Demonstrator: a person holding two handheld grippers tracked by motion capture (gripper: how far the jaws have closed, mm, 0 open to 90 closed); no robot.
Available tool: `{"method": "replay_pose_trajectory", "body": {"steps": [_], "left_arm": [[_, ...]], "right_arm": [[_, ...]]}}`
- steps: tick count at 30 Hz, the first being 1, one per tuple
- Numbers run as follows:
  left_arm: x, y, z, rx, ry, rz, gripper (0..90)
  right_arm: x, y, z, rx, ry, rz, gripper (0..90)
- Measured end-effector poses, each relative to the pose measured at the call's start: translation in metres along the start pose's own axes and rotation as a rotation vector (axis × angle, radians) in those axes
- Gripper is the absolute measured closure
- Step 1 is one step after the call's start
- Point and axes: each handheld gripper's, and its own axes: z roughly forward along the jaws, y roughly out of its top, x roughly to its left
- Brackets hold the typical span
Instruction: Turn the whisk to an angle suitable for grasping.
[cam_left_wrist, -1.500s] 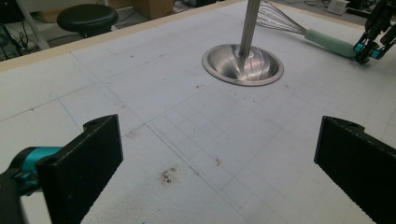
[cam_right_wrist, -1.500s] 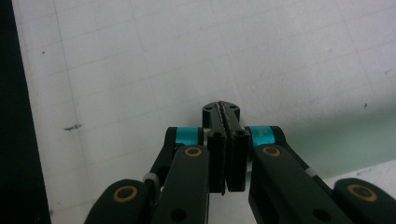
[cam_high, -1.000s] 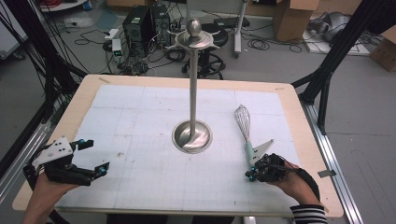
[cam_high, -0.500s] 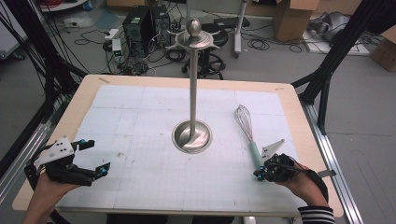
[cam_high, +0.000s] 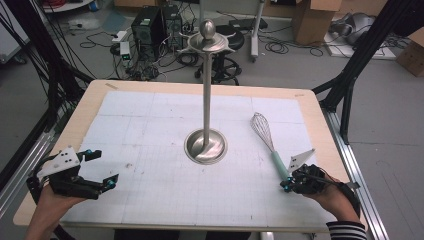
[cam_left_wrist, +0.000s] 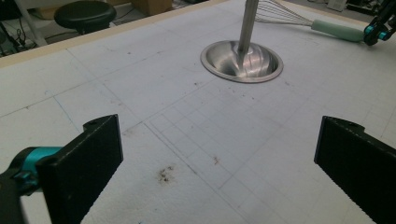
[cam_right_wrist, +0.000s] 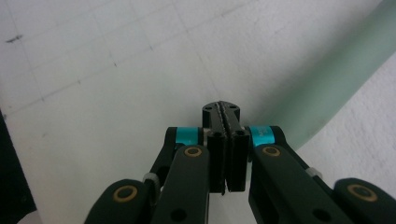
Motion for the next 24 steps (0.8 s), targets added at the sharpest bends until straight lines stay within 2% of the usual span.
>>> {"method": "replay_pose_trajectory", "body": {"steps": [7,13,18,24], "left_arm": [[-0.001,0.000,0.002,0.010,0.000,-0.001,1.7],[-0.001,0.000,0.003,0.008,-0.001,-0.001,1.7],[0.000,0.000,0.002,0.007,-0.001,-0.001,1.7],[0.001,0.000,-0.001,0.000,0.004,-0.003,1.7]], "right_arm": [[-0.006,-0.010,-0.004,0.003,-0.019,0.024,89.2],[-0.007,-0.012,-0.005,0.008,-0.009,0.029,89.2],[-0.004,-0.003,-0.008,-0.033,-0.003,0.012,88.5],[0.000,0.015,-0.013,-0.064,-0.001,-0.001,82.5]]}}
